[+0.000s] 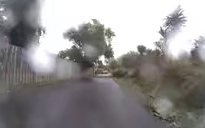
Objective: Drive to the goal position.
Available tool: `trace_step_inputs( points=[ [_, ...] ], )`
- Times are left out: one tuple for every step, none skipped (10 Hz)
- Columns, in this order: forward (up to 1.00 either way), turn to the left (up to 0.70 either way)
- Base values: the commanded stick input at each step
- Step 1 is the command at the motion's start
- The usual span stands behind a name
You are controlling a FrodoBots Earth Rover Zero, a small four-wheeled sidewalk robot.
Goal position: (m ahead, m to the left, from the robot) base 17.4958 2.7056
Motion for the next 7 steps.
trace_step_inputs(
  points=[
    [0.85,0.0],
    [0.85,0.0],
    [0.85,0.0],
    [0.85,0.0],
    [0.85,0.0],
    [0.85,0.0],
    [0.85,0.0]
  ],
)
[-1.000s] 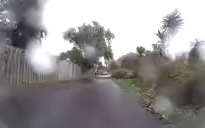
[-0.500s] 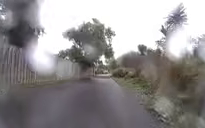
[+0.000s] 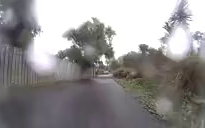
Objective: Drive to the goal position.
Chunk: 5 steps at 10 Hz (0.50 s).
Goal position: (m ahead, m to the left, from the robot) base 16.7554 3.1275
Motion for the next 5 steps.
trace_step_inputs(
  points=[
    [0.85,0.0],
    [0.85,0.0],
    [0.85,0.0],
    [0.85,0.0],
    [0.85,0.0]
  ],
)
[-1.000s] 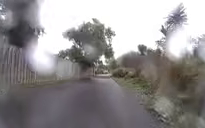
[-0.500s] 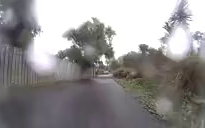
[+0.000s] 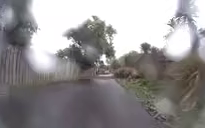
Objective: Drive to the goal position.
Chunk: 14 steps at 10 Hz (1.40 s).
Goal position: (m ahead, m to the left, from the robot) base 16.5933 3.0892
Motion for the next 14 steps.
trace_step_inputs(
  points=[
    [0.85,0.0],
    [0.85,0.0],
    [0.85,0.0],
    [0.85,0.0],
    [0.85,0.0],
    [0.85,0.0],
    [0.85,0.0],
    [0.85,0.0],
    [0.85,0.0],
    [0.85,0.0],
    [0.85,0.0],
    [0.85,0.0],
    [0.85,0.0],
    [0.85,0.0]
  ],
)
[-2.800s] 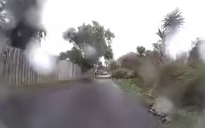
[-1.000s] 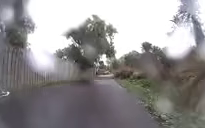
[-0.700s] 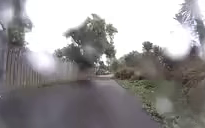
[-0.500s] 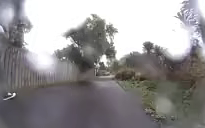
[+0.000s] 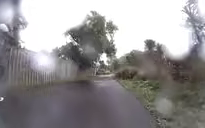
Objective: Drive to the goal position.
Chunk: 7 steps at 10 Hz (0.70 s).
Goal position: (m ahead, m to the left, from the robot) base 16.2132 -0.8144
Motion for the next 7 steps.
trace_step_inputs(
  points=[
    [0.85,0.0],
    [0.85,0.0],
    [0.85,0.0],
    [0.85,0.0],
    [0.85,0.0],
    [0.85,0.0],
    [0.85,0.0]
  ],
)
